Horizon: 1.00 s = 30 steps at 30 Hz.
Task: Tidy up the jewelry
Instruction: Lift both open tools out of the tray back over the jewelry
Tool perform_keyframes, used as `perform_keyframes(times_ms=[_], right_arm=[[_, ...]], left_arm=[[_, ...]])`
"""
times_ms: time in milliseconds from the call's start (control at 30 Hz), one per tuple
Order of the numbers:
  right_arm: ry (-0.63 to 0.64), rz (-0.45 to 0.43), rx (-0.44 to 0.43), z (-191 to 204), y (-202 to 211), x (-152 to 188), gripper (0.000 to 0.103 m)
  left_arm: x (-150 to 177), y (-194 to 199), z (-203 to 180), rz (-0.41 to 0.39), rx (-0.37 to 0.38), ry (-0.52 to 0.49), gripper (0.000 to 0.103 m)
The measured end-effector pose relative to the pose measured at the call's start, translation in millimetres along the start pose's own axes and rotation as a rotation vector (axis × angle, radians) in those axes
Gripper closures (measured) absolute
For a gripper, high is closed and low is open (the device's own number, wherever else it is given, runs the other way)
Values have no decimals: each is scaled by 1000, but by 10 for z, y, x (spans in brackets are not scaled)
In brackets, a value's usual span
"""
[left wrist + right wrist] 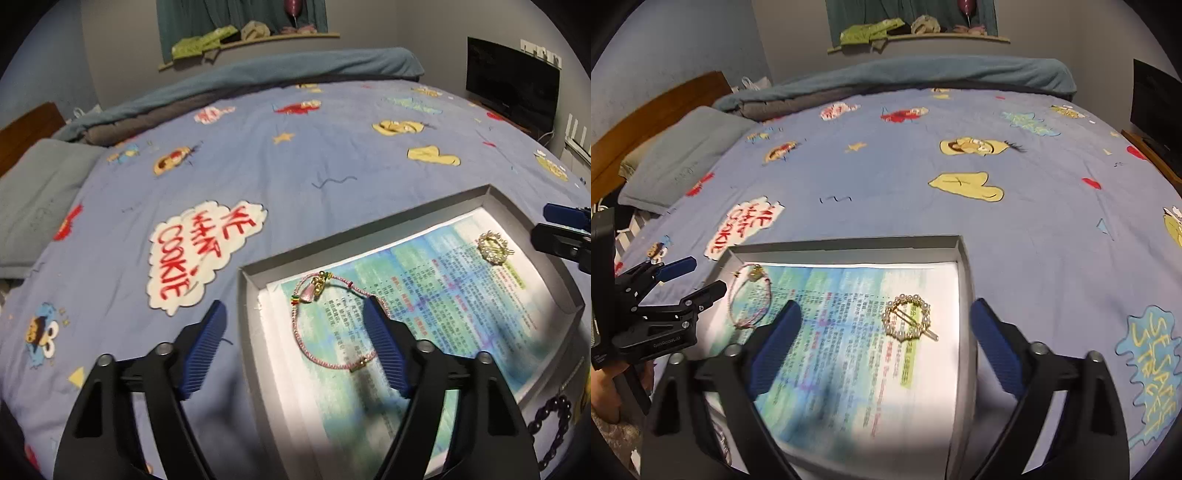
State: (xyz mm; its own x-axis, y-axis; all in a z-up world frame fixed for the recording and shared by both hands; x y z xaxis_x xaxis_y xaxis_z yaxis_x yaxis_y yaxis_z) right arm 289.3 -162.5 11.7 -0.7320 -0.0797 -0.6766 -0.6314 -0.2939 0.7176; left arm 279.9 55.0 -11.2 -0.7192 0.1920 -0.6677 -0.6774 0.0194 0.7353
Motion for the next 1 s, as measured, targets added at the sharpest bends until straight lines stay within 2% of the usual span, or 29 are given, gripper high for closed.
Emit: perform_keyframes(times_ms=[100, 233, 400, 600, 867, 1000], right_arm=[[-6, -30, 3, -17, 175, 40, 5], [-9, -68, 23, -40, 410, 131, 5], [-11, -89, 13, -20, 646, 326, 5], [8, -107, 3, 39, 927, 549, 5], [20, -117, 14, 15, 1203, 930, 5], [25, -93, 10, -5, 1261, 1142, 5]], left_arm=[[10, 131, 30, -24, -18, 3, 18], [80, 394, 69, -64, -3, 31, 13], [273, 712, 102, -92, 10, 61, 12], [598, 1081, 110, -112, -4, 47, 11], [1079, 1414, 100, -100, 20, 67, 11], [1383, 1460, 30, -66, 60, 95, 11]])
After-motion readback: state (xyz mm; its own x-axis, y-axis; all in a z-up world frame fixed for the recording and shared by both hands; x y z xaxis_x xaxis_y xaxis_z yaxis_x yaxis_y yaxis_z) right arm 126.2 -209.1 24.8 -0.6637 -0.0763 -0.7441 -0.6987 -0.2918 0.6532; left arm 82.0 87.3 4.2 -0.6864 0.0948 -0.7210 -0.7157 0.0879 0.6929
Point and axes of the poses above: each gripper's, at about its wrist camera, not at the fingertips, and y roughly against the way its jaws point, z to its left, x to its underside, the point moved 6 cm from there along -y, roughly the way its jaws point
